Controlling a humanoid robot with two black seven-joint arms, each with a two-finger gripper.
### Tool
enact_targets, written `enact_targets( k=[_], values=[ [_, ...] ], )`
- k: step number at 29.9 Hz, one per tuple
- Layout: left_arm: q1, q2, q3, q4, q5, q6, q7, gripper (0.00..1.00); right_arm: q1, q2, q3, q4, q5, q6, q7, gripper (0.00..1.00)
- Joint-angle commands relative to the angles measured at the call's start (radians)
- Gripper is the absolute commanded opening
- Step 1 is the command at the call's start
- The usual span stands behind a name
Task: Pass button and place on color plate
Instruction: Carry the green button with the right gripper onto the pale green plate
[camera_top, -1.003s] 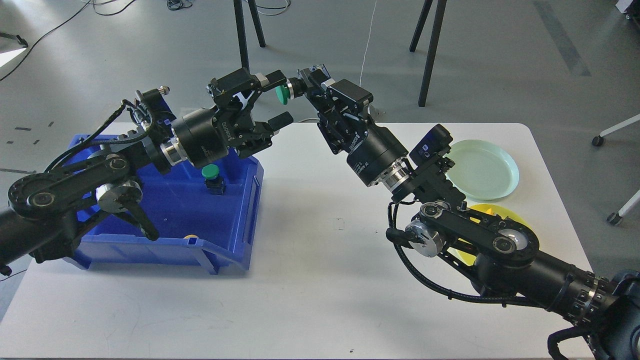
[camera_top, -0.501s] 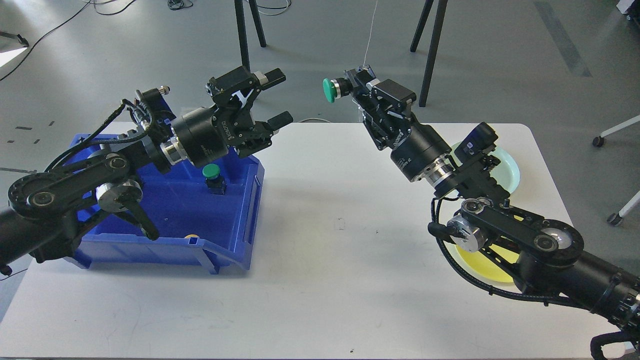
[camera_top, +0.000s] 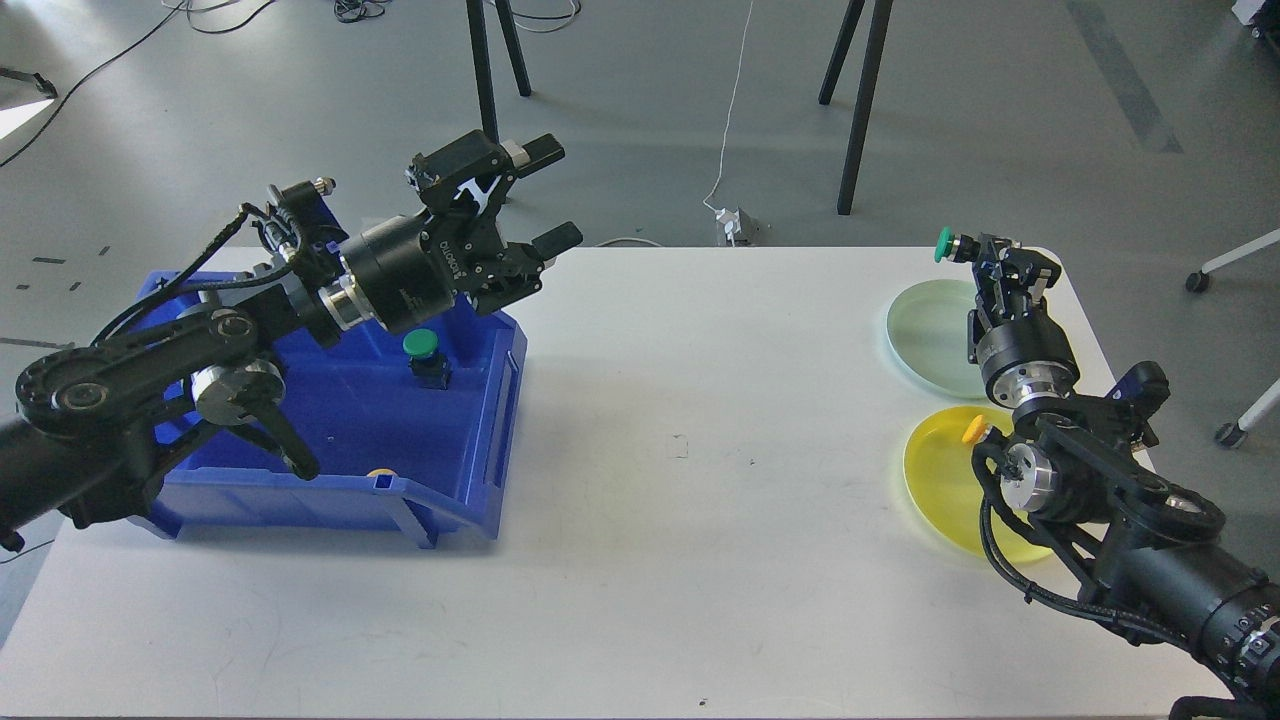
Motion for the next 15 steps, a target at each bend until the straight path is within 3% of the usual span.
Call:
enact_targets(
  k=[1, 13, 15],
  values=[
    [0.0, 0.0, 0.0, 0.0, -0.001, 0.0, 0.0, 0.95, 0.019, 0.032, -0.001, -0.076, 0.011, -0.002, 0.0, 0.12],
    [0.001, 0.0, 0.0, 0.0, -0.001, 0.0, 0.0, 0.95, 0.069, 0.099, 0.016, -0.191, 0.06, -0.022, 0.0, 0.15],
    [0.001, 0.0, 0.0, 0.0, -0.001, 0.0, 0.0, 0.95, 0.072, 0.11, 0.016, -0.21, 0.063, -0.022, -0.028, 0.15]
  ],
)
